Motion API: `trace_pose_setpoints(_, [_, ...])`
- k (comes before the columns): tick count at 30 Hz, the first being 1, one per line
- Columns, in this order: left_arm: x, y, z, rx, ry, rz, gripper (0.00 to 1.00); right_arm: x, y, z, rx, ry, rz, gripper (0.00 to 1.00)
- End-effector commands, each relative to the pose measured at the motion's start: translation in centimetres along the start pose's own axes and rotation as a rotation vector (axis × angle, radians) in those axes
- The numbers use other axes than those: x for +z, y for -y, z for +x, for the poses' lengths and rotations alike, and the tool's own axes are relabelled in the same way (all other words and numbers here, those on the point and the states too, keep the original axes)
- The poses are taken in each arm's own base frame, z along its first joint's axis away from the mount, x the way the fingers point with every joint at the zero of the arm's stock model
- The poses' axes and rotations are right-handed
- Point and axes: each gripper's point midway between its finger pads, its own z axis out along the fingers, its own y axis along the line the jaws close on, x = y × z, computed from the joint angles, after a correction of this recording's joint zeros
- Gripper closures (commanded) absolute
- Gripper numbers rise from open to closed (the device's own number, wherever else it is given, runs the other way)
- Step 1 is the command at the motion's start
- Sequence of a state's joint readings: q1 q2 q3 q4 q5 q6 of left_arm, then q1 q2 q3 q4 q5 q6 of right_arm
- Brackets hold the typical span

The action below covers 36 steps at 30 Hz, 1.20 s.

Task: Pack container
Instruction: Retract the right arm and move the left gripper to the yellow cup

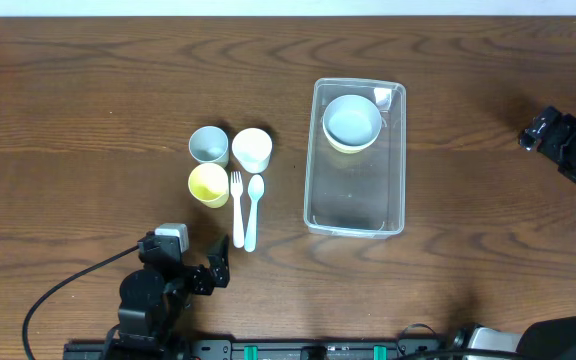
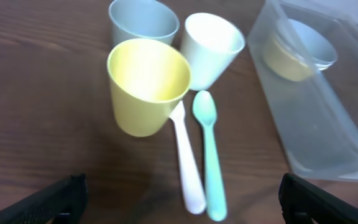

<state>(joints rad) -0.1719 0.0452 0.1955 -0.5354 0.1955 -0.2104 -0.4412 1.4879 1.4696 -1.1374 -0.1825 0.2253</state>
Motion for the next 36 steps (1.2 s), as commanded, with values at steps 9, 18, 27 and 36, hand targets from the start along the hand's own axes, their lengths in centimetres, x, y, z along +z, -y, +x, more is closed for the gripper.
trace_pose_setpoints(9, [-0.2, 1.6, -9.2, 0.048, -0.250, -0.116, 0.02, 0.3, 0.4, 0.1, -0.009, -0.008, 0.007, 0.01])
trace_pose_setpoints(18, [6.3, 2.8, -8.5, -0.052, -0.671, -0.085, 0.02, 0.3, 0.4, 0.1, -0.009, -0.008, 0.008, 0.01])
trace_pose_setpoints(27, [9.3, 0.5, -3.8, -0.078, -0.864, -0.159, 0.14, 0.3, 0.4, 0.1, -0.009, -0.008, 0.008, 0.01])
trace_pose_setpoints(36, [8.7, -3.6, -5.2, -0.060, -0.786, -0.417, 0.13, 0.3, 0.4, 0.1, -0.009, -0.008, 0.007, 0.01])
